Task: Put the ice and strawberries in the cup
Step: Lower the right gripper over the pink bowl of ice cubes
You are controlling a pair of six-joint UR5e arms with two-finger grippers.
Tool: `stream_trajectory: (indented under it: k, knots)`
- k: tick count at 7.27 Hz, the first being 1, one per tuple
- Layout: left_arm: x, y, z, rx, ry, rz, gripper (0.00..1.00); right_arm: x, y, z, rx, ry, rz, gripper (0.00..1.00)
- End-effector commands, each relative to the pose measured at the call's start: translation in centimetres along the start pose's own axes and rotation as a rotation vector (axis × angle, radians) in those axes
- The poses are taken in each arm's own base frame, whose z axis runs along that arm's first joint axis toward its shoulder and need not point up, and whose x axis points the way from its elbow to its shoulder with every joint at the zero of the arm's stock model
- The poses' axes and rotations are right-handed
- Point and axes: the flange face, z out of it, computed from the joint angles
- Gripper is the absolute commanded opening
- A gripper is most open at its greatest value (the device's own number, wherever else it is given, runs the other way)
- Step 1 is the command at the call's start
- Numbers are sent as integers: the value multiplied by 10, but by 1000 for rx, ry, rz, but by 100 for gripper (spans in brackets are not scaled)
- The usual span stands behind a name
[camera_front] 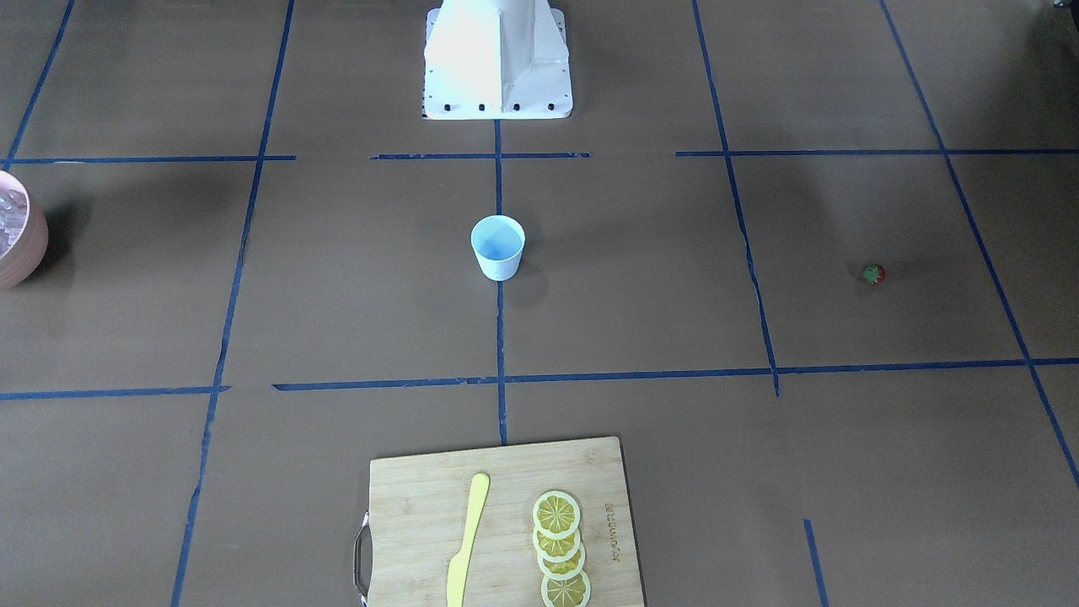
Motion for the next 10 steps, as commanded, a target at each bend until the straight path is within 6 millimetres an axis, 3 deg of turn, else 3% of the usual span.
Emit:
stream_trajectory:
  k: [1, 5, 10]
  knots:
    - [-2, 6, 2, -2, 1, -4, 100, -17, 7, 13, -18, -7, -44, 82]
    - [0, 6, 1, 0, 1, -3, 100, -65, -3, 41, -68, 30, -182, 77]
    - [0, 6, 1, 0, 2, -4, 100, -70, 0, 49, -89, 18, -197, 69]
